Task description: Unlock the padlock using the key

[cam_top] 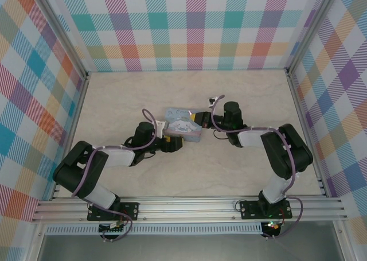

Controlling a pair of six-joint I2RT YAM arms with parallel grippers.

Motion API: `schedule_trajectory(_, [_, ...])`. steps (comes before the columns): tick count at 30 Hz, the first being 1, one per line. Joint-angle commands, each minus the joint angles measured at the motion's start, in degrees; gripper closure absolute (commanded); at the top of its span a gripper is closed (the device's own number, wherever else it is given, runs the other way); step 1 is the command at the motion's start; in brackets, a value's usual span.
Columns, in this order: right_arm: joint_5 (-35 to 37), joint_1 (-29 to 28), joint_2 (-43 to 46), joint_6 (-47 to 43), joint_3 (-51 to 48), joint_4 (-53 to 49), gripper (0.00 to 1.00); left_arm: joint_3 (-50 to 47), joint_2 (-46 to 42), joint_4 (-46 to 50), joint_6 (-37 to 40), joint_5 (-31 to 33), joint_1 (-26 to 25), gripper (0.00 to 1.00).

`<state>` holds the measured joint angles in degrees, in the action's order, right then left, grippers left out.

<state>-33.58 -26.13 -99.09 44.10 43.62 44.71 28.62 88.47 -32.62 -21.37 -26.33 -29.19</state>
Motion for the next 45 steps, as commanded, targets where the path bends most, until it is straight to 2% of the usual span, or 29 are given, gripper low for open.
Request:
schedule_trajectory(1, [0.2,-1.1,-2.1,-2.0,3.1,-1.0,0.95,0.3,2.0,-5.9,2.8,0.2,-0.9,0.15])
schedule_trajectory(9, [2.6,-1.8,-5.0,-2.9,5.7,-3.2,0.95,0.9,6.8,-10.4,4.5,-0.9,-1.3,0.19])
schedule_trajectory(17, [4.7,-2.4,-6.6,-3.6,5.9,-5.2,0.95,2.7,9.7,-10.2,6.6,-1.2,-1.4,0.28])
schedule_trajectory(37, [7.5,-3.6,-7.9,-4.5,5.3,-8.1,0.94,6.1,16.4,-14.6,6.1,-0.2,-2.9,0.4])
schedule_trajectory(45, [7.3,-4.0,-8.3,-3.9,5.5,-7.1,0.94,8.3,18.2,-13.2,5.6,4.7,-5.1,0.45])
